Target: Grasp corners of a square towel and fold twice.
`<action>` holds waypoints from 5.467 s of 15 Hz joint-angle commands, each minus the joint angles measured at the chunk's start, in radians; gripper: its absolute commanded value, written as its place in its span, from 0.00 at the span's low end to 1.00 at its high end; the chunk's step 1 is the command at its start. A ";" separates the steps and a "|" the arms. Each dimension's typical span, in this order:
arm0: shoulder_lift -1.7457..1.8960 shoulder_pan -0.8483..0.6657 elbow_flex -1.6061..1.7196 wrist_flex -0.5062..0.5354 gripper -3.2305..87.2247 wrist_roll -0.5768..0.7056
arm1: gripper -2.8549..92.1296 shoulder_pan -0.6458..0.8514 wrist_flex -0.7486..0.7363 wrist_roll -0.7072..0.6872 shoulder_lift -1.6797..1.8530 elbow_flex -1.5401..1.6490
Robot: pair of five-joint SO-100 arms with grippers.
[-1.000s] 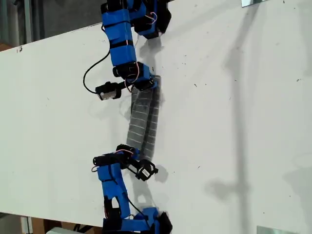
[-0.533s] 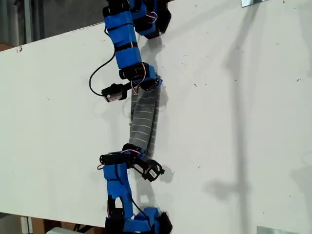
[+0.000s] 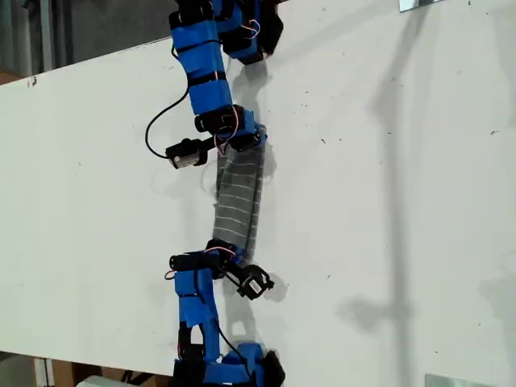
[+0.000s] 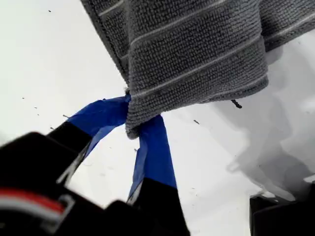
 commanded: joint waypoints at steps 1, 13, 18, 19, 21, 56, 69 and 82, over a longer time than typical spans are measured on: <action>0.066 -0.009 -0.020 0.028 0.22 0.014 | 0.33 0.002 0.002 0.000 0.011 -0.040; 0.405 -0.117 0.138 0.081 0.22 0.055 | 0.39 0.179 0.336 -0.153 0.158 -0.250; 0.400 -0.135 0.202 0.029 0.22 0.061 | 0.44 0.287 0.035 -0.160 0.118 0.133; 0.402 -0.130 0.216 0.020 0.22 0.058 | 0.47 0.313 0.011 -0.155 0.104 0.187; 0.405 -0.124 0.238 -0.003 0.22 0.052 | 0.47 0.322 -0.021 -0.147 0.100 0.235; 0.997 -0.368 1.328 -0.657 0.28 0.048 | 0.15 0.014 0.230 0.472 0.624 0.295; 0.974 -0.367 1.318 -0.669 0.27 0.067 | 0.37 -0.066 0.627 0.586 0.758 0.009; 0.160 -0.098 0.077 -0.342 0.41 0.107 | 0.36 -0.138 0.454 0.520 0.824 0.189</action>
